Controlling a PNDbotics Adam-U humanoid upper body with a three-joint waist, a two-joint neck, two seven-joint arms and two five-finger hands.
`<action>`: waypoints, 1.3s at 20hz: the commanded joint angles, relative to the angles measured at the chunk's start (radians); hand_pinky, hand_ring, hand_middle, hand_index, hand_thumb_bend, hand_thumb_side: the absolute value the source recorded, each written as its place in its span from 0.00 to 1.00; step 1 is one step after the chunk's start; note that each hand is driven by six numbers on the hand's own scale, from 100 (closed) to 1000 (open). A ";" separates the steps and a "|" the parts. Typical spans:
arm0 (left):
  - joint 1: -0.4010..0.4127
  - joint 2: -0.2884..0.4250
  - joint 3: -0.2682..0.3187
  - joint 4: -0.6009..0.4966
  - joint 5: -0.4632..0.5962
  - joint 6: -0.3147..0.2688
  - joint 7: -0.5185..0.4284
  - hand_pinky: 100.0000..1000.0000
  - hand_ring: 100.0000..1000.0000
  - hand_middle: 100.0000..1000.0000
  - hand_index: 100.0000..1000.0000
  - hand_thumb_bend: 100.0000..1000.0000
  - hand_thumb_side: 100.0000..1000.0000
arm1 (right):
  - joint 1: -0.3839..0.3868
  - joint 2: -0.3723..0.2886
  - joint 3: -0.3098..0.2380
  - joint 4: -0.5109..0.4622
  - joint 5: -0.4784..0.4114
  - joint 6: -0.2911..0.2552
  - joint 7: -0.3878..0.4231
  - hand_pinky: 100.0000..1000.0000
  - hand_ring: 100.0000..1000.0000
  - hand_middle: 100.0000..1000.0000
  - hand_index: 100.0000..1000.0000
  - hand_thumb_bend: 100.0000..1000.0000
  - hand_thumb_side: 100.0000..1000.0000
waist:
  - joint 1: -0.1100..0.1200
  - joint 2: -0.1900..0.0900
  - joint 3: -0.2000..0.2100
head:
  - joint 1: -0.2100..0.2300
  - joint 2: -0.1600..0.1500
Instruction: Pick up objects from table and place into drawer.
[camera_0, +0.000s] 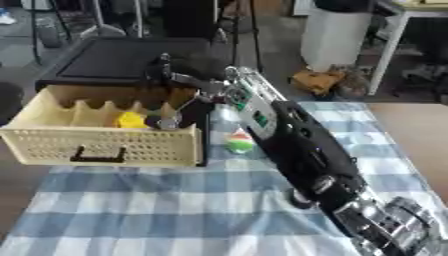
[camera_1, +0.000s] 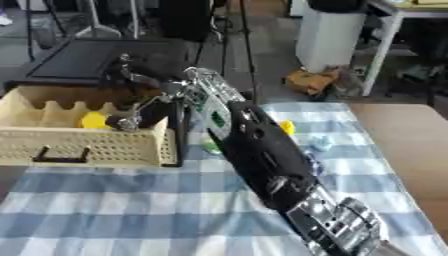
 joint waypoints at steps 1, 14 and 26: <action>-0.016 0.007 0.012 -0.018 0.006 -0.004 0.004 0.00 0.00 0.00 0.64 0.71 1.00 | -0.026 -0.032 -0.019 -0.013 0.010 0.010 -0.021 0.21 0.37 0.52 0.72 0.57 0.36 | 0.005 -0.016 -0.004 | 0.004 -0.009; 0.015 0.048 0.010 -0.018 -0.002 0.000 -0.007 0.00 0.00 0.00 0.64 0.72 1.00 | -0.017 -0.191 -0.100 -0.085 -0.034 0.103 -0.108 0.21 0.37 0.51 0.72 0.47 0.40 | -0.006 -0.029 -0.063 | 0.045 0.000; 0.064 0.149 -0.028 -0.018 0.004 -0.018 -0.096 0.00 0.00 0.00 0.62 0.67 1.00 | 0.160 -0.321 -0.163 -0.284 -0.144 0.192 -0.119 0.21 0.35 0.49 0.71 0.31 0.50 | 0.000 -0.032 -0.125 | 0.099 0.009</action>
